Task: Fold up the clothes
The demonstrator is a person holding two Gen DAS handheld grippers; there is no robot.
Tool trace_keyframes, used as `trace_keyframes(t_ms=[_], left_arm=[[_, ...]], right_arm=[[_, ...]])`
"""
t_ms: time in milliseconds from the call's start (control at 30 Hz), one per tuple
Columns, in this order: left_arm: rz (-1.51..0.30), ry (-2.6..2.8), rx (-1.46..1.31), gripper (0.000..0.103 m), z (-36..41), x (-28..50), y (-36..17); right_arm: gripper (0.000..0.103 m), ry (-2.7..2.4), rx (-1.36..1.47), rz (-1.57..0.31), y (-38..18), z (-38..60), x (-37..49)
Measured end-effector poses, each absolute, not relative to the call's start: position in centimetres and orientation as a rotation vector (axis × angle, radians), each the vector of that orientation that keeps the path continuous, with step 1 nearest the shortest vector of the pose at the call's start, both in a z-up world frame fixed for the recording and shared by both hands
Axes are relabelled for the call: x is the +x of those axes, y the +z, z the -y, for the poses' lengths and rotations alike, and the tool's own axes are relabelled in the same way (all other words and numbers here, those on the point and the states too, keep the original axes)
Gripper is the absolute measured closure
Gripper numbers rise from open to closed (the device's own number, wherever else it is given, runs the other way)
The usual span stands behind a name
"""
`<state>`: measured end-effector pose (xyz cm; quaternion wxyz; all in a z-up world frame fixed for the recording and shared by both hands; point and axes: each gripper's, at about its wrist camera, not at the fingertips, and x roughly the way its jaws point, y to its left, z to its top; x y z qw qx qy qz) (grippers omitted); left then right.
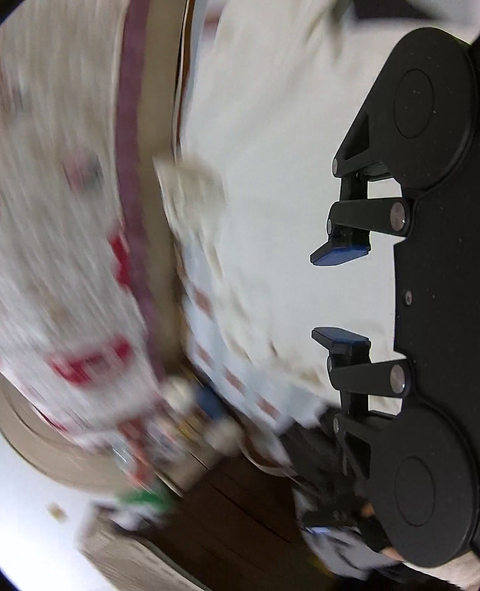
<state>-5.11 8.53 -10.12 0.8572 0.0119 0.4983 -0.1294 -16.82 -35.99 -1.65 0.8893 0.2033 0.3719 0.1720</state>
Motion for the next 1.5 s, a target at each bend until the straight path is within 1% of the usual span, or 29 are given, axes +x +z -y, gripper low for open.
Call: trace_keyframes(t_ms=[133, 167, 200, 333, 400, 500, 567, 633, 667, 700, 800, 900, 1100, 1233, 1367, 1500], left_arm=[[-1.08, -0.331, -0.052, 0.039, -8.9, -6.1, -10.6], [-1.083, -0.342, -0.082, 0.034, -9.0, -6.3, -10.7], [-1.082, -0.344, -0.102, 0.032, -9.0, -6.4, -10.9], [-1.088, -0.313, -0.104, 0.031, -8.2, -6.0, -12.1], [-1.109, -0.295, -0.093, 0.022, -7.8, -5.7, -12.9], [-1.124, -0.281, 0.031, 0.022, -6.3, -6.1, -14.0], [-1.103, -0.273, 0.078, 0.023, -5.7, -6.4, -14.4], [-1.041, -0.264, 0.122, 0.056, -5.4, -6.6, -14.2], [-0.992, -0.25, 0.172, 0.087, -5.1, -6.8, -13.9], [-0.944, -0.236, 0.223, 0.091, -4.9, -7.1, -13.4], [-0.739, -0.179, 0.379, 0.092, -4.3, -8.3, -10.7], [-0.55, -0.074, 0.489, 0.092, -5.0, -7.5, -6.9], [-0.393, 0.083, 0.525, 0.092, -8.6, 0.1, 0.3], [-0.424, 0.115, 0.481, 0.092, -11.2, 7.0, 2.8], [-0.502, 0.148, 0.546, 0.092, -12.0, 13.0, 1.4], [-0.621, 0.2, 0.318, 0.092, -14.8, 17.5, 0.4]], right_arm=[[0.06, 0.476, 0.322, -0.839, -5.0, 28.8, -13.1], [0.06, 0.482, 0.295, -0.85, -5.9, 27.4, -12.8], [0.06, 0.475, 0.27, -0.858, -6.8, 26.1, -12.7], [0.06, 0.454, 0.242, -0.895, -9.3, 23.3, -14.0], [0.06, 0.439, 0.128, -0.895, -9.7, 22.4, -14.9], [0.06, 0.413, -0.027, -0.885, -10.1, 21.7, -15.6], [0.06, 0.408, -0.047, -0.882, -10.2, 21.9, -15.7], [0.06, 0.406, -0.024, -0.885, -10.4, 22.3, -15.6], [0.06, 0.405, -0.01, -0.887, -10.5, 22.4, -15.6], [0.06, 0.404, 0.003, -0.889, -10.7, 22.5, -15.5], [0.06, 0.392, -0.011, -0.893, -11.2, 22.7, -15.5], [0.06, 0.388, -0.047, -0.899, -11.6, 22.9, -15.6], [0.06, 0.398, -0.041, -0.93, -12.5, 23.5, -15.8], [0.06, 0.424, -0.024, -0.963, -13.3, 23.4, -15.9], [0.06, 0.445, -0.032, -0.981, -13.9, 23.1, -16.2], [0.06, 0.452, -0.021, -0.995, -14.2, 23.3, -16.4]])
